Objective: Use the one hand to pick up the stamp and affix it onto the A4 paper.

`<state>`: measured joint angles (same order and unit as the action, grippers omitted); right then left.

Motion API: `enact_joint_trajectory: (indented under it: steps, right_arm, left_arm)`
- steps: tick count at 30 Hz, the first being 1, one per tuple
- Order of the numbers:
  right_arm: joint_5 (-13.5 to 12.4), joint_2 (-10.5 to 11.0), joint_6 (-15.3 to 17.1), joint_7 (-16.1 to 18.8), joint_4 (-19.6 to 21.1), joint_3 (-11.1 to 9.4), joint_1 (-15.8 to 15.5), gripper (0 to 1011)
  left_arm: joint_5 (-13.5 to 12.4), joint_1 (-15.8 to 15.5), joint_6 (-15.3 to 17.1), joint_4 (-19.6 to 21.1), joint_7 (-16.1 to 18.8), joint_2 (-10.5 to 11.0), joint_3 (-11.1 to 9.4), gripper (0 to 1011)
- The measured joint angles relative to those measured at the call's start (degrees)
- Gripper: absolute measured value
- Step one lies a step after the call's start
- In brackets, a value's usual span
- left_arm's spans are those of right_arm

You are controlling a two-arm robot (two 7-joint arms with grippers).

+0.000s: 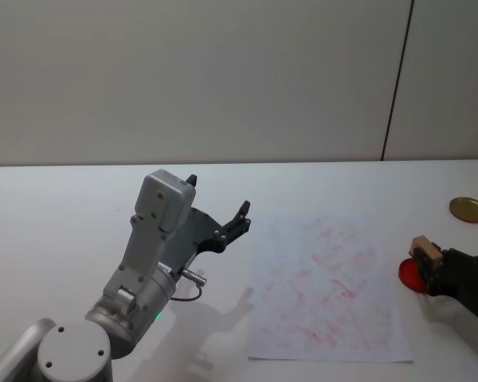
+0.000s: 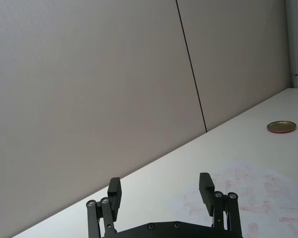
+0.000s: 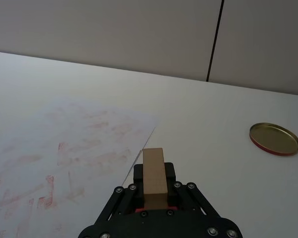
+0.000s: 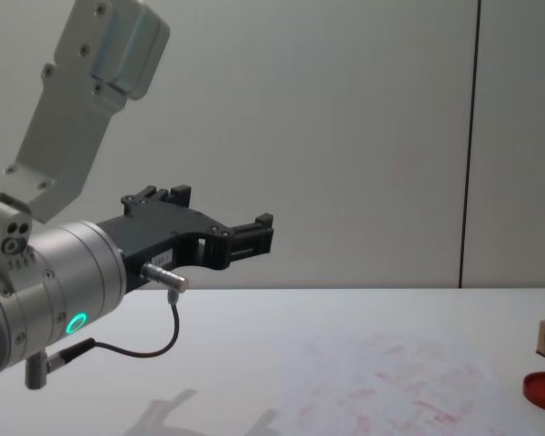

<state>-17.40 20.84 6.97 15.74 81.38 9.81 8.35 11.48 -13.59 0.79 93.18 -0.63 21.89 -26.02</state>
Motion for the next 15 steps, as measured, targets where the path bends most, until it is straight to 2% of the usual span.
enact_joint_trajectory:
  steps: [15]
  right_arm:
    - [-0.2, -0.4, -0.4, 0.0, -2.9, 0.1, 1.0, 221]
  left_arm:
    - [0.0, 0.0, 0.0, 0.0, 0.0, 0.0, 0.0, 993]
